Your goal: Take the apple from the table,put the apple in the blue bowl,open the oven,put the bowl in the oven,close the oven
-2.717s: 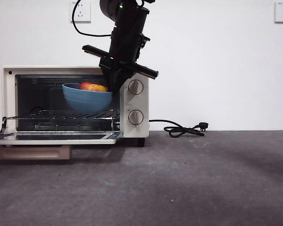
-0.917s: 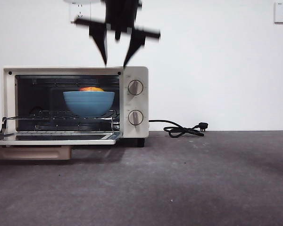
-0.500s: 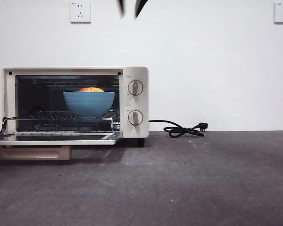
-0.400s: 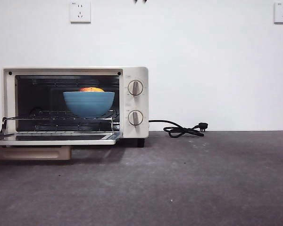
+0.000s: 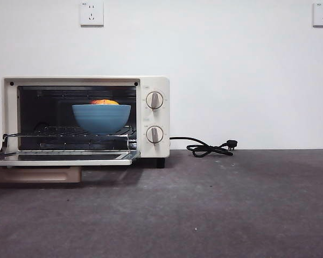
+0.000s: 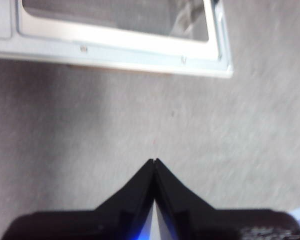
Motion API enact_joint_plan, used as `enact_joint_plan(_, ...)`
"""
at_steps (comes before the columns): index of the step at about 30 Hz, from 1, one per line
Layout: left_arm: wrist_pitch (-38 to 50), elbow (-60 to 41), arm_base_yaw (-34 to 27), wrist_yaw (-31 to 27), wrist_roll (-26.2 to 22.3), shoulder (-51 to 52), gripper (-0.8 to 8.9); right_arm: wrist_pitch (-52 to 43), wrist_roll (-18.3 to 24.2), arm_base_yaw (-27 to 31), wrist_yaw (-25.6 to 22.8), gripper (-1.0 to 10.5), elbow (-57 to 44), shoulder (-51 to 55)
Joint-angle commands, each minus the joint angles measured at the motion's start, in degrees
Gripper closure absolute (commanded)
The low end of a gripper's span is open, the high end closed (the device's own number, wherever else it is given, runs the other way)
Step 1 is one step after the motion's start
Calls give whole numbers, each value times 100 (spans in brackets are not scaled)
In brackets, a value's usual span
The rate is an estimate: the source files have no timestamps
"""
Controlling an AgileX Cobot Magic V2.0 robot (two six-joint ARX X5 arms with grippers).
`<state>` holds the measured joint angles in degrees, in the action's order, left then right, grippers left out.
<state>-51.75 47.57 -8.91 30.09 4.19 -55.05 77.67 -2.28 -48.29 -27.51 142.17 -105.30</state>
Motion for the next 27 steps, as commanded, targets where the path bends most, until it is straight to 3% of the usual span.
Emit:
enact_joint_plan(1, 101, 2, -315, 142, 31, -195, 822, 98, 280, -2, 153, 890, 7, 243)
enact_joint_plan(10, 645, 2, -1150, 81, 74, -907, 822, 101, 551, -2, 669, 888, -94, 911)
enact_joint_plan(14, 763, 2, -1449, 81, 57, -1320, 822, 83, 636, 4, 710, 887, -601, 1274)
enact_joint_plan(22, 1032, 2, -1716, 214, -24, -2234, 822, -1187, 540, 188, 765, 887, -3161, 2739)
enact_joint_plan(27, 1478, 2, -1714, 592, 190, -2841, 822, -2083, 483, 573, 1451, 888, -4951, 3832)
